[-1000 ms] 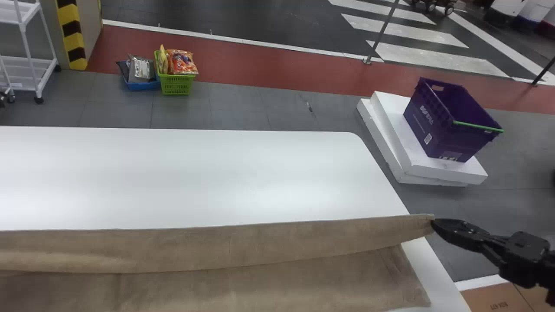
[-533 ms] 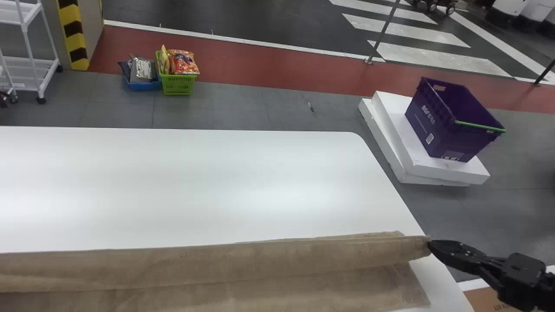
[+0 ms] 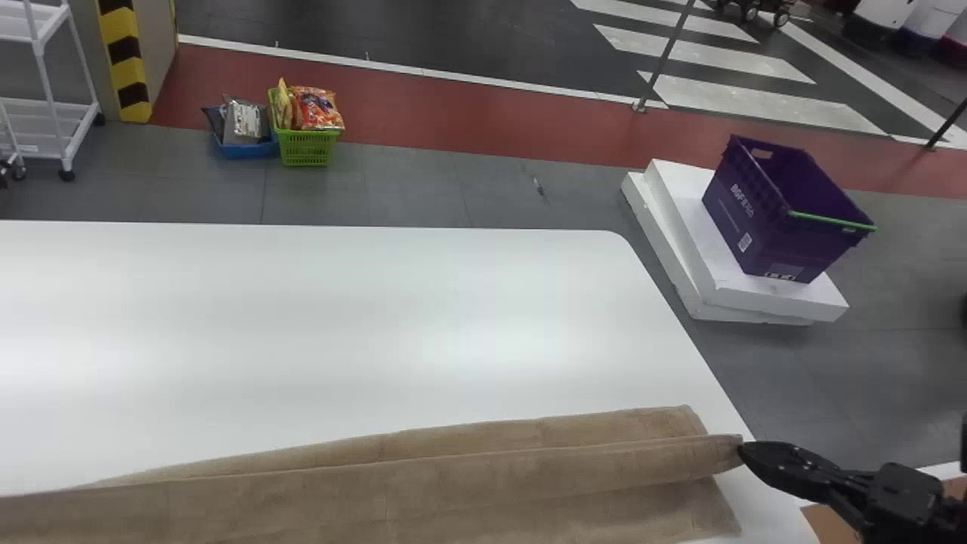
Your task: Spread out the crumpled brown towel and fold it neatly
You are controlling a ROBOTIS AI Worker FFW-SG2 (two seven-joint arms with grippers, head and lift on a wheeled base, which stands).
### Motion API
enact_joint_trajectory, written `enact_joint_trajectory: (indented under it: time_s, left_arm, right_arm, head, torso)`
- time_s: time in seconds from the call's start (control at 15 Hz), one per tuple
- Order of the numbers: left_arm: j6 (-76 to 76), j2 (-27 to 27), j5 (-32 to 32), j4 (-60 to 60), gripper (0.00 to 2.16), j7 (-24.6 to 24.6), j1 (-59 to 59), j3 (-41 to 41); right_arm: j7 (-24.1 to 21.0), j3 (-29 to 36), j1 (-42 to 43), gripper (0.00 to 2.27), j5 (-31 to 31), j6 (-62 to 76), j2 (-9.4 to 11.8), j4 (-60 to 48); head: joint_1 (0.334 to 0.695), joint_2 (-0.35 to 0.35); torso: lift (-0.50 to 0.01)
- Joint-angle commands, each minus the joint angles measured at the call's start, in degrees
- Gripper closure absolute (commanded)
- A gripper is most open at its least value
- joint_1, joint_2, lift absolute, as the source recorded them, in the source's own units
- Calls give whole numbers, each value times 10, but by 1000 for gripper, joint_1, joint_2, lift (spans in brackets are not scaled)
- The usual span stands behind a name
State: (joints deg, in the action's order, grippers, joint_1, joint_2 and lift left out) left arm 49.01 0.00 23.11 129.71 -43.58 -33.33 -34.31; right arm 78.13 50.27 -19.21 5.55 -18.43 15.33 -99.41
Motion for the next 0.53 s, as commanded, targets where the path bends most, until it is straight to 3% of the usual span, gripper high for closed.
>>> enact_joint_trajectory:
  time_s: [0.0, 0.2, 0.33, 0.47]
  left_arm:
    - [0, -1, 1, -5, 849, -7, -11, -4]
    - [0, -1, 8, -23, 559, -29, -15, -14]
    - [-5, -1, 12, -37, 559, -39, -21, -22]
    - [-11, -1, 26, -51, 559, -51, -24, -38]
  right_arm:
    - [2, -1, -8, 1278, 1, 4, 0, 3]
    - [2, 3, -12, 1133, 2, 18, 0, 17]
    - [2, 11, -16, 1123, 1, 33, 1, 31]
    - [2, 26, -22, 839, -1, 58, 1, 47]
  head:
    - [695, -345]
    - [695, -350]
    - [695, -350]
    - [695, -350]
  torso:
    - [-126]
    - [-126]
    - [-126]
    - [-126]
